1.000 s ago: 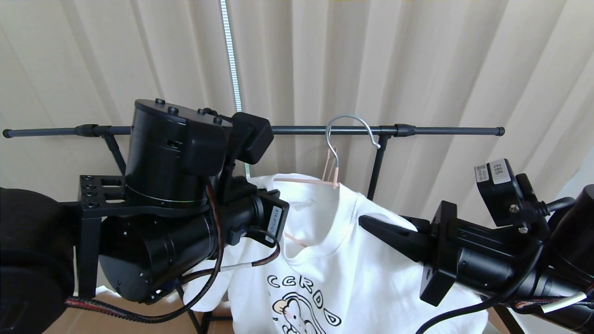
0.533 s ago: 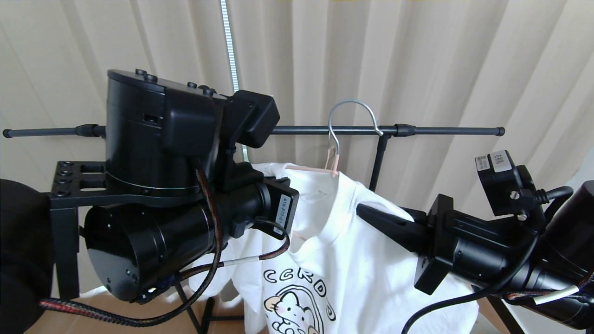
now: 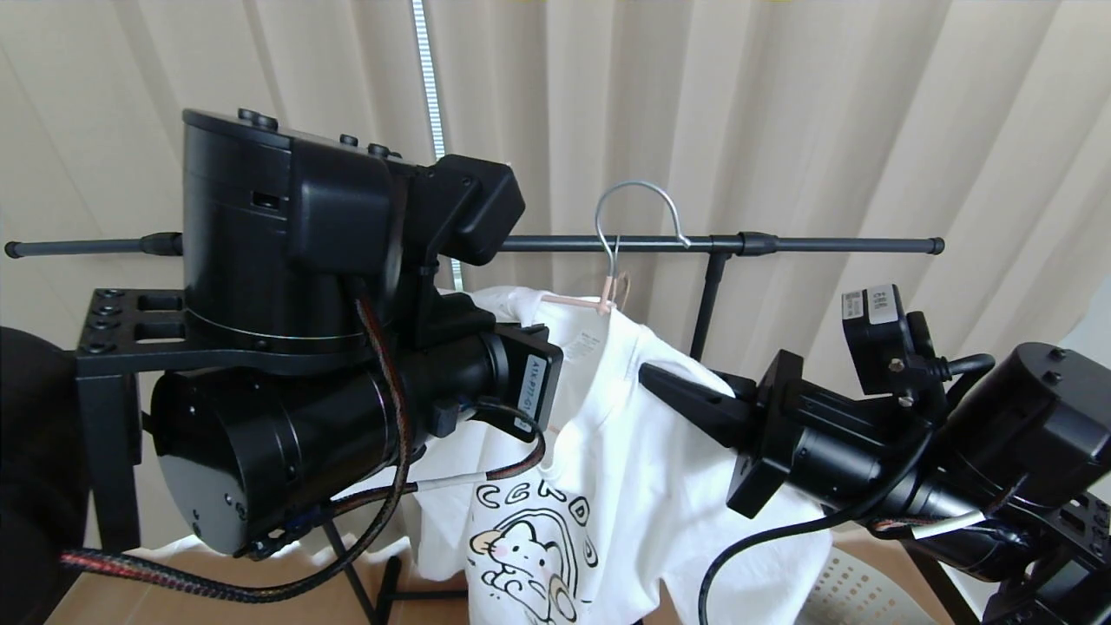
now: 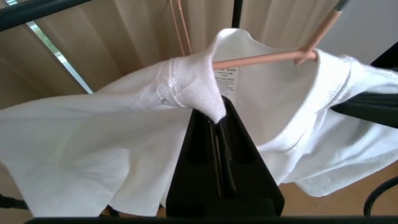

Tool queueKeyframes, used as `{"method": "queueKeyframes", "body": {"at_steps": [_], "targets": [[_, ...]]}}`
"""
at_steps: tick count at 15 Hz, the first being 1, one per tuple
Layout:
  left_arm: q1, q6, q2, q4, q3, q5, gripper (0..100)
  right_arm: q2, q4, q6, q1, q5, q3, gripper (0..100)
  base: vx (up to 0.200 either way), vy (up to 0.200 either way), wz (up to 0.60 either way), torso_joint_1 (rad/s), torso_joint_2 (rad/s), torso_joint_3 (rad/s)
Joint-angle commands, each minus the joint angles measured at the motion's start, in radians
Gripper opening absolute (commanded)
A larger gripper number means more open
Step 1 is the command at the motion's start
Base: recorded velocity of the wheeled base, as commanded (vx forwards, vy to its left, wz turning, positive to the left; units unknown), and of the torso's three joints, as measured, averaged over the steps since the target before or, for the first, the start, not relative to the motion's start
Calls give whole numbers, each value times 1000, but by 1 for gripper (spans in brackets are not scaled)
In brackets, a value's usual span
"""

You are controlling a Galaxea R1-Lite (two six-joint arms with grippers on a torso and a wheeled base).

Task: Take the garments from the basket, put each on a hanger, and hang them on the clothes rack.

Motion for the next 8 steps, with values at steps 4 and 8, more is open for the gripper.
{"method": "queueKeyframes", "body": {"at_steps": [4, 8], "targets": [[2, -5, 7, -1, 10, -1, 0, -7, -3, -1, 0, 0, 11, 0, 0, 0, 0, 0, 0, 0], [2, -2, 14, -1, 10, -2, 0, -32, -5, -1, 0, 0, 18, 0, 0, 0, 0, 0, 0, 0]]}}
